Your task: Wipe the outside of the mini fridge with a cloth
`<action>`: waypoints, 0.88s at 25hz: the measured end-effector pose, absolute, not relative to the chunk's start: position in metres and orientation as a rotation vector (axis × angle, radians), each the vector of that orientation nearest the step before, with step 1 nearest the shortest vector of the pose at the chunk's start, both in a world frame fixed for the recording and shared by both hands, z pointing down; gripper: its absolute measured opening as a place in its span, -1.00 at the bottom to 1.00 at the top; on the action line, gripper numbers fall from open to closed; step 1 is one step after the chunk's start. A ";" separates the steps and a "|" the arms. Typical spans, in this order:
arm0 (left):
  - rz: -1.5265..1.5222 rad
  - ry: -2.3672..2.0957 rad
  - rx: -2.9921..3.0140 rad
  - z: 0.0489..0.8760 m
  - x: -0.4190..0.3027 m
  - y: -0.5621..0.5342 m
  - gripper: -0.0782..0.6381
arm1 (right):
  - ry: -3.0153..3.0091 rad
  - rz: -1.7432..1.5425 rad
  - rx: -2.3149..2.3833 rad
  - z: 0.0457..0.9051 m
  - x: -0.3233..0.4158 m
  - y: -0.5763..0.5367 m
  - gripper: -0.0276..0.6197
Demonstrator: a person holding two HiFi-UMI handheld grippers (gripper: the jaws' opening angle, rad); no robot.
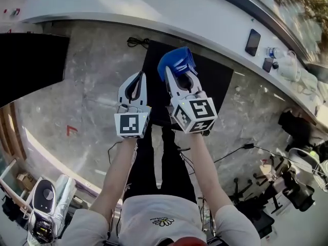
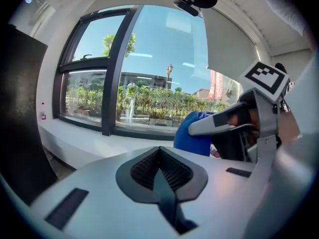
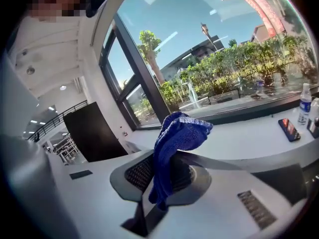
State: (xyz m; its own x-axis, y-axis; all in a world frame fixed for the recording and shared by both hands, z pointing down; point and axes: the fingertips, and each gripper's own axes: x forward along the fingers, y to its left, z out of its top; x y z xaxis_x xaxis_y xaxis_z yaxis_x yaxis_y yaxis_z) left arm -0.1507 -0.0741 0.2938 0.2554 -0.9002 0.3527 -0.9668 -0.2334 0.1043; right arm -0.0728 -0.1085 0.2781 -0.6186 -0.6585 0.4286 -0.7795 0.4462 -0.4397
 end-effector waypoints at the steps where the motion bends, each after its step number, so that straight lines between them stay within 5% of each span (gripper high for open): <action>1: 0.316 -1.727 2.214 0.307 -0.157 -0.078 -0.77 | -2.495 0.923 1.239 0.295 -0.083 -0.119 -0.68; 9: 0.308 -1.725 2.078 0.377 -0.189 -0.079 -0.77 | -2.344 1.194 1.095 0.400 -0.144 -0.164 -0.68; 22: 0.296 -1.745 2.049 0.408 -0.190 -0.093 -0.77 | -2.078 0.923 1.153 0.462 -0.135 -0.188 -0.68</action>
State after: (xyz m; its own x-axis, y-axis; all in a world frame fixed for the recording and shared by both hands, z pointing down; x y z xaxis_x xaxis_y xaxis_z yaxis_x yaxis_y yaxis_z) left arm -0.1897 -0.0925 0.4082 0.1852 -0.8843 0.4286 -0.9762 -0.1153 0.1838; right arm -0.1348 -0.1876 0.4622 -0.4553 -0.4721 0.7548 -0.8767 0.3857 -0.2876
